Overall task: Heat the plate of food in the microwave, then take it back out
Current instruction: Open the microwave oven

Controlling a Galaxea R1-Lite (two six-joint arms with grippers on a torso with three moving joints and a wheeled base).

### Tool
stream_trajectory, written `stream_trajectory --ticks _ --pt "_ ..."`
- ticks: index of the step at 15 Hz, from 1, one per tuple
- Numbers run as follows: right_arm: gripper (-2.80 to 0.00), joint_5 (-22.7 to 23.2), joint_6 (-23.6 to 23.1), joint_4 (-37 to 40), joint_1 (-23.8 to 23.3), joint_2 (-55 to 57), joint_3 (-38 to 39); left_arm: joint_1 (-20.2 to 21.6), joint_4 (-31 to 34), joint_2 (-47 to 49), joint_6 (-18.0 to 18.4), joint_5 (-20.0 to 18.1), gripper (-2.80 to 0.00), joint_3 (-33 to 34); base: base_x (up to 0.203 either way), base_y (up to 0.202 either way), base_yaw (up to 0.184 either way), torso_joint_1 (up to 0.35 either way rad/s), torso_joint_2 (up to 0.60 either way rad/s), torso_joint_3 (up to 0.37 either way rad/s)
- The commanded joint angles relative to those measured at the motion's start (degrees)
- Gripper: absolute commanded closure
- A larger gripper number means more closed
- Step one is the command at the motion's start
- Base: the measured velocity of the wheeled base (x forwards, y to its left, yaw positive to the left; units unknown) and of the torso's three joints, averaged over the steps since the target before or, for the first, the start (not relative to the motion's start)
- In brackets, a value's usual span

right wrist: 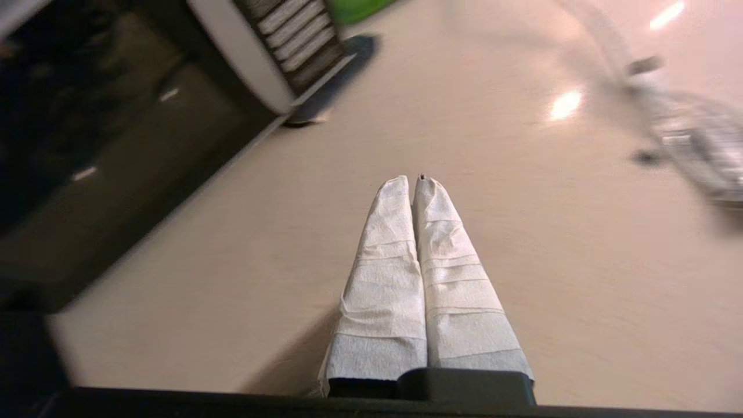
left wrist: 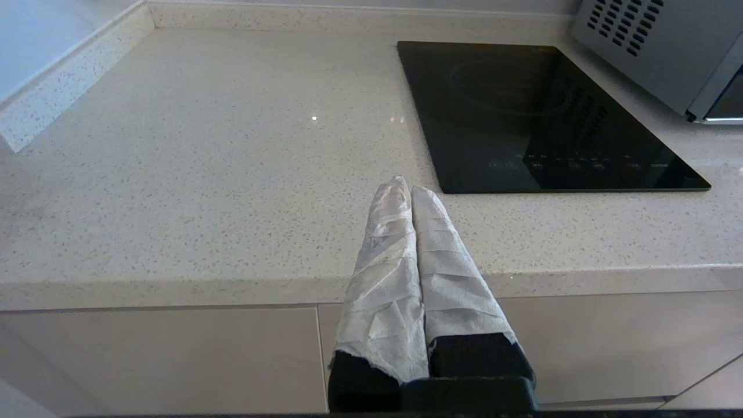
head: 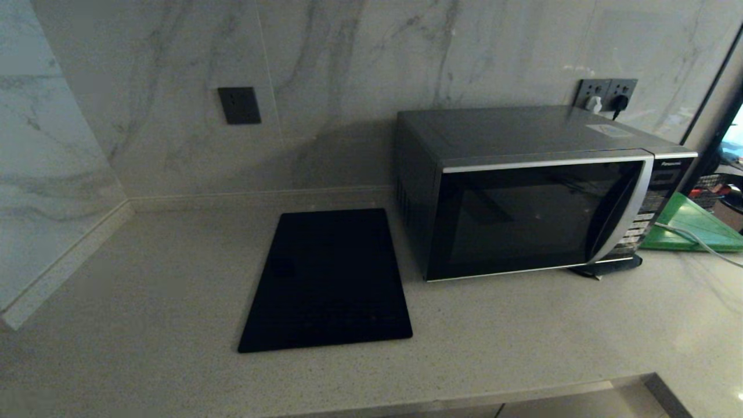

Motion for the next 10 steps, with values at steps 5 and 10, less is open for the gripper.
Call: stream_trajectory --ticks 5,10 --pt "0.00 -14.07 -0.63 0.21 12.65 -19.24 10.00 0.01 -0.06 0.04 -0.05 0.05 0.00 0.00 0.000 0.000 0.000 0.000 0.00 0.000" --pt "0.00 -15.30 -1.57 0.83 17.07 -34.56 19.19 0.01 -0.05 0.04 -0.05 0.05 0.00 0.00 0.000 0.000 0.000 0.000 0.00 0.000"
